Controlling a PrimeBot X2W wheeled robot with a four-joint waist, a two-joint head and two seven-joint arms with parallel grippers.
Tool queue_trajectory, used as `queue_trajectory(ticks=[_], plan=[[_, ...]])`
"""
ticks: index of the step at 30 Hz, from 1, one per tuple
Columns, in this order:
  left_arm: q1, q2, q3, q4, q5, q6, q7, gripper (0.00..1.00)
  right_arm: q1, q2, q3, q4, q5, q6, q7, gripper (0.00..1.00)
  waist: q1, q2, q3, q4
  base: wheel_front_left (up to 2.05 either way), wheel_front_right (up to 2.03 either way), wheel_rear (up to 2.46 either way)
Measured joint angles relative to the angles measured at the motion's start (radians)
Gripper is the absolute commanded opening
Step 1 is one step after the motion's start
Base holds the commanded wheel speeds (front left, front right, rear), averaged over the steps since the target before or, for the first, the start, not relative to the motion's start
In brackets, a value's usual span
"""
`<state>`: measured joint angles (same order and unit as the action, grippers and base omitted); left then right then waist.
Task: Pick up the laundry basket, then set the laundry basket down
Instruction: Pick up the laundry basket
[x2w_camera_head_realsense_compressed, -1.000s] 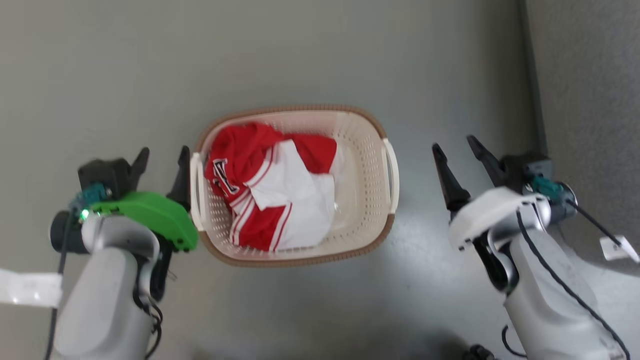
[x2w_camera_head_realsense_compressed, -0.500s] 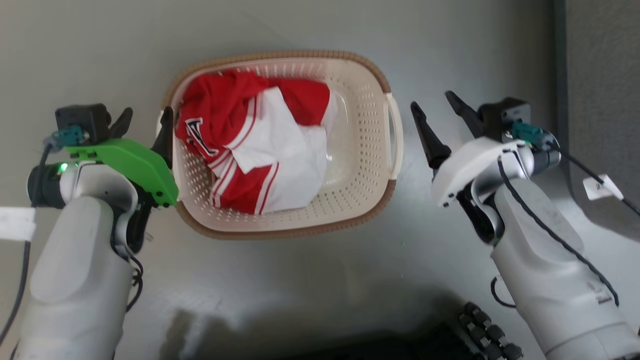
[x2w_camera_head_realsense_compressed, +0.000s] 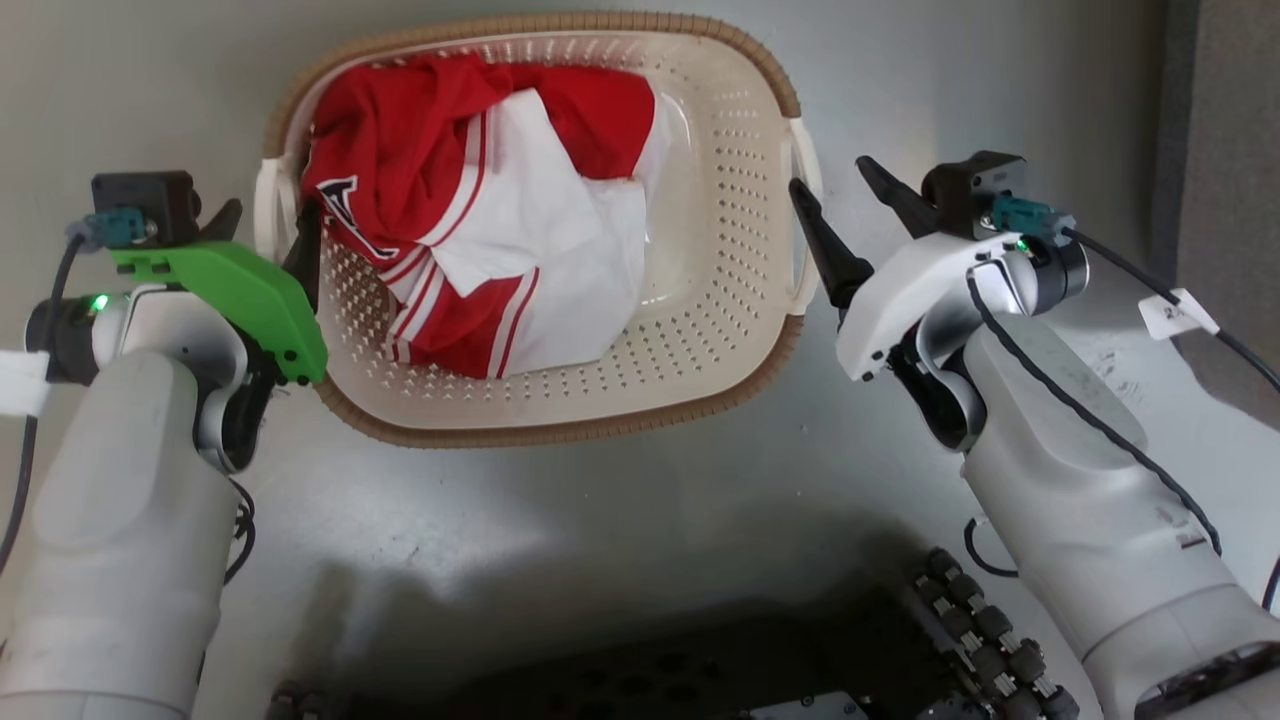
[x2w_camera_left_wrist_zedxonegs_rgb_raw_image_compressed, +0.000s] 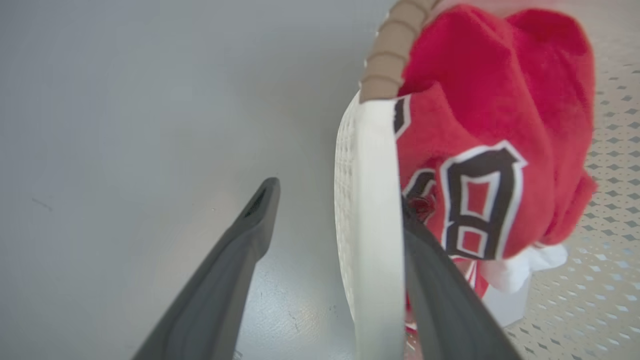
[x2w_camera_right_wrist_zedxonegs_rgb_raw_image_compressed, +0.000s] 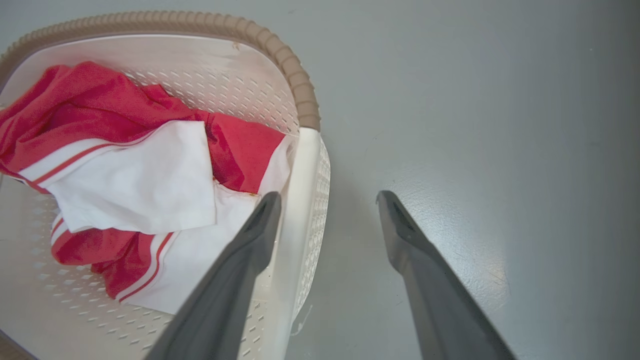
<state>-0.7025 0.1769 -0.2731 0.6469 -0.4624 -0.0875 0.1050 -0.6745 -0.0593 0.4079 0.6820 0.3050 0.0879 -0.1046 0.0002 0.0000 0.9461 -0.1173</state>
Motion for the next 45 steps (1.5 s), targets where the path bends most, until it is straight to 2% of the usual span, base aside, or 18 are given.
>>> queue_trajectory(ticks=[13, 14, 15, 16, 17, 18, 19, 23, 36, 45], plan=[[-0.101, -0.013, -0.013, 0.133, -0.018, -0.027, -0.011, 1.00, -0.095, -0.001, 0.091, 0.104, 0.071, 0.000, 0.000, 1.00, -0.0001, 0.0000, 0.050, 0.010, 0.00, 0.00, 0.00], [-0.107, -0.017, -0.011, 0.144, -0.020, -0.027, -0.011, 0.92, -0.102, -0.002, 0.096, 0.109, 0.077, 0.000, 0.000, 1.00, -0.0002, 0.0000, 0.051, 0.011, 0.00, 0.00, 0.00], [-0.114, -0.021, -0.010, 0.154, -0.025, -0.028, -0.013, 0.40, -0.107, -0.002, 0.102, 0.114, 0.078, 0.000, 0.000, 1.00, -0.0002, 0.0000, 0.051, 0.012, 0.00, 0.00, 0.00], [-0.118, -0.025, -0.009, 0.160, -0.028, -0.030, -0.013, 0.00, -0.113, -0.001, 0.108, 0.119, 0.081, 0.000, 0.000, 1.00, -0.0002, 0.0000, 0.052, 0.013, 0.00, 0.00, 0.00], [-0.121, -0.028, -0.010, 0.167, -0.029, -0.036, -0.013, 0.00, -0.119, -0.001, 0.114, 0.127, 0.088, 0.000, 0.000, 1.00, -0.0002, 0.0000, 0.053, 0.014, 0.00, 0.00, 0.00], [-0.126, -0.031, -0.012, 0.174, -0.029, -0.037, -0.013, 0.00, -0.123, -0.001, 0.119, 0.130, 0.098, 0.002, 0.000, 0.46, -0.0002, 0.0000, 0.054, 0.015, 0.00, 0.00, 0.00], [-0.131, -0.041, -0.016, 0.176, -0.029, -0.040, -0.015, 0.00, -0.127, 0.002, 0.123, 0.133, 0.103, 0.008, 0.000, 0.00, -0.0003, 0.0000, 0.055, 0.016, 0.00, 0.00, 0.00], [-0.152, -0.058, -0.018, 0.191, -0.038, -0.044, -0.023, 0.00, -0.144, 0.014, 0.134, 0.159, 0.134, -0.002, 0.010, 0.00, -0.0003, 0.0000, 0.057, 0.021, 0.00, 0.00, 0.00], [-0.185, -0.077, -0.037, 0.266, -0.071, -0.053, -0.059, 0.00, -0.181, 0.008, 0.163, 0.219, 0.182, -0.001, 0.002, 0.00, -0.0003, 0.0000, 0.050, 0.031, 0.00, 0.00, 0.00], [-0.197, -0.113, -0.072, 0.344, -0.099, -0.053, -0.031, 0.00, -0.194, 0.010, 0.179, 0.285, 0.191, 0.000, 0.000, 0.00, -0.0002, 0.0000, 0.014, 0.035, 0.00, 0.00, 0.00]])
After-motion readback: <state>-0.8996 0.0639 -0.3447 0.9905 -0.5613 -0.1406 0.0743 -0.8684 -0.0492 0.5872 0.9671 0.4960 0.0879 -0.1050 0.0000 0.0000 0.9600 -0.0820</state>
